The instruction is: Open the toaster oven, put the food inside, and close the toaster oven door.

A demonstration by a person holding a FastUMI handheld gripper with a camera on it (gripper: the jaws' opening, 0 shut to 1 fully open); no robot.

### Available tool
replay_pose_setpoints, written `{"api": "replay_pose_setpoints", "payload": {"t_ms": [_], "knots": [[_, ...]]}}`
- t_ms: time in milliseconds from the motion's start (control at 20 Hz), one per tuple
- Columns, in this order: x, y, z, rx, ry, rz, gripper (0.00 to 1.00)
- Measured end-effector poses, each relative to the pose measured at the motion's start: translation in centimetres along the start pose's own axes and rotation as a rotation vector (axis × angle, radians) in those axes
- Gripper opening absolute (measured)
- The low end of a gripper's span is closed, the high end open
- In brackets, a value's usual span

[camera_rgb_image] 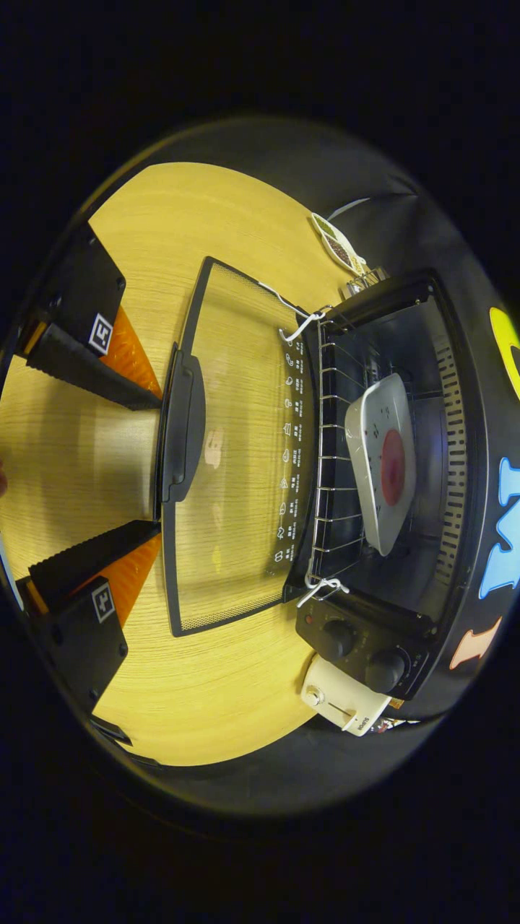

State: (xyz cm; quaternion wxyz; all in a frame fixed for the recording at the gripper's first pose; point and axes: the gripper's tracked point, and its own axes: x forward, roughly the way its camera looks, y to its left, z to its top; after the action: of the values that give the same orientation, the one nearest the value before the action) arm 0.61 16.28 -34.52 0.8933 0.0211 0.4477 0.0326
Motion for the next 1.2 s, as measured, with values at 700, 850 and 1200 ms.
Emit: {"api": "replay_pose_setpoints", "payload": {"t_ms": [700, 850, 1200], "knots": [[-8.6, 1.2, 8.0, -0.039, -0.282, 0.050, 0.99], [-11.4, 1.7, 11.3, -0.019, -0.383, 0.070, 0.99], [-22.0, -1.2, 17.7, -0.057, -0.648, 0.032, 0.99]]}}
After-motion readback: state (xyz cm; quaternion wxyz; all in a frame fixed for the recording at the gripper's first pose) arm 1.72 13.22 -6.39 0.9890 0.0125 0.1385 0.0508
